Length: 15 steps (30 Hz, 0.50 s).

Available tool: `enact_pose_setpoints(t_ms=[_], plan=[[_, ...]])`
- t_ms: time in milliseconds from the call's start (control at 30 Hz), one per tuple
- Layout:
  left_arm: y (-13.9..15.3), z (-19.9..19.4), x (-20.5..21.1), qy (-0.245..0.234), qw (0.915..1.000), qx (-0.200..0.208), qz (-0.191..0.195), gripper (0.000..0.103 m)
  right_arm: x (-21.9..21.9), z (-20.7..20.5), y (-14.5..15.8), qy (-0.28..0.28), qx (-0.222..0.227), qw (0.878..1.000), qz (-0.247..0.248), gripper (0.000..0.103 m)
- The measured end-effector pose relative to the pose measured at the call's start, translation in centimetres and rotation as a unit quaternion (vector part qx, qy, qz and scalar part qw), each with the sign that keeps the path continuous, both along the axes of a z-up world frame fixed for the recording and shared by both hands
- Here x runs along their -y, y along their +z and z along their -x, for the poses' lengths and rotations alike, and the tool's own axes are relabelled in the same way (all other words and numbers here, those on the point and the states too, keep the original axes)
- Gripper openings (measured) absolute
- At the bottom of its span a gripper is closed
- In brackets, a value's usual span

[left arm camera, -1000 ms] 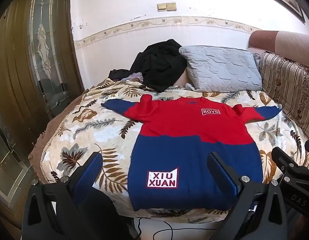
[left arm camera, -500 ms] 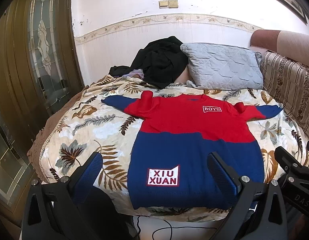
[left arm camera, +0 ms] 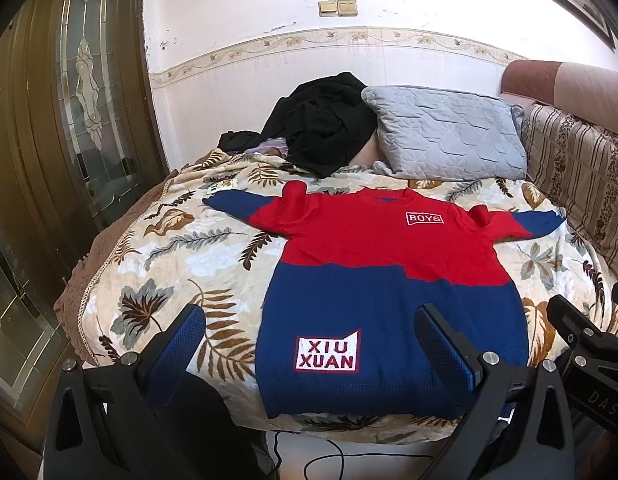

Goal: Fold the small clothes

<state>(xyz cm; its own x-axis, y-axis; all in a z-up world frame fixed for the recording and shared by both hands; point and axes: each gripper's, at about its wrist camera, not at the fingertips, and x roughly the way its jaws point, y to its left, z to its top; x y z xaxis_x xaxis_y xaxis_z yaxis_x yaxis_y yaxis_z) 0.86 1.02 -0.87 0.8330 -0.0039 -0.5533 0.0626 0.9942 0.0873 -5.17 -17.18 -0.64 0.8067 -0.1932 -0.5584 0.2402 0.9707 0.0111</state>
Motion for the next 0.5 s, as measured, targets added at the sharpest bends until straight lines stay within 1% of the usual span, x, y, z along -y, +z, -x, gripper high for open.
enact_pose_setpoints(t_ms=[500], plan=[[-0.26, -0.01, 0.34, -0.001, 1.0, -0.002, -0.002, 0.103, -0.06, -0.01, -0.15, -0.001, -0.001, 1.0, -0.002, 0.103]])
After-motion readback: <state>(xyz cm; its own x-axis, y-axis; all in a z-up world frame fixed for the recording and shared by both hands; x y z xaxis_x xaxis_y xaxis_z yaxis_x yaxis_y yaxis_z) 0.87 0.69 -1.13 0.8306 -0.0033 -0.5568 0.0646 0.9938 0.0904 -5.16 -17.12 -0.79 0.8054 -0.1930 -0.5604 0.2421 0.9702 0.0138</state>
